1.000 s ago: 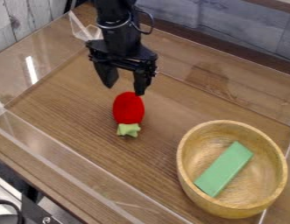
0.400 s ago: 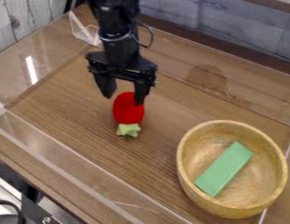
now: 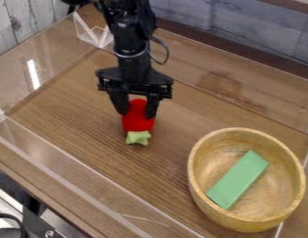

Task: Move the red fruit to the right

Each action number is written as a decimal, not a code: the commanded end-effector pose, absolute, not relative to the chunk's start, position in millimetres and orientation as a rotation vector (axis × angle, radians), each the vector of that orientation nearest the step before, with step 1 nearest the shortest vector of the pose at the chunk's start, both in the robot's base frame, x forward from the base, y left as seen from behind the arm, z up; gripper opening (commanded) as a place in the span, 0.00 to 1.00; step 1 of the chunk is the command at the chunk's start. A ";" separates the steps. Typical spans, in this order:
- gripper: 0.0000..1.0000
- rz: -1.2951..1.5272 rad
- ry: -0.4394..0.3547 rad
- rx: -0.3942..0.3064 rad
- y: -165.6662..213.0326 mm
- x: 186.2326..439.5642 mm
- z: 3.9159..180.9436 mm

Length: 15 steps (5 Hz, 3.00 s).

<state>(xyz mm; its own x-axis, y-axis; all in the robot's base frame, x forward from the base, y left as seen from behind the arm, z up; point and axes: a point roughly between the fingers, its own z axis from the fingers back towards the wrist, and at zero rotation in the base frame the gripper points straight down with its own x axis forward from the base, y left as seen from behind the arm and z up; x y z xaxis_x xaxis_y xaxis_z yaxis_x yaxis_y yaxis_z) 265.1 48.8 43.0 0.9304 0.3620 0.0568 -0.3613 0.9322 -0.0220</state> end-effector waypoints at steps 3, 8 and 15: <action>0.00 0.398 -0.112 -0.053 28.4 303.6 113.8; 0.00 0.419 -0.136 -0.054 16.5 345.7 88.5; 0.00 0.587 -0.202 -0.038 -4.7 327.3 107.2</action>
<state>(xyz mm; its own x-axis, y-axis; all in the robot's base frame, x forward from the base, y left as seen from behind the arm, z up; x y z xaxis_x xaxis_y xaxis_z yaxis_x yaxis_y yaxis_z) 322.5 -5.1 84.6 0.8235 0.5549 0.1177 -0.5527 0.8316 -0.0538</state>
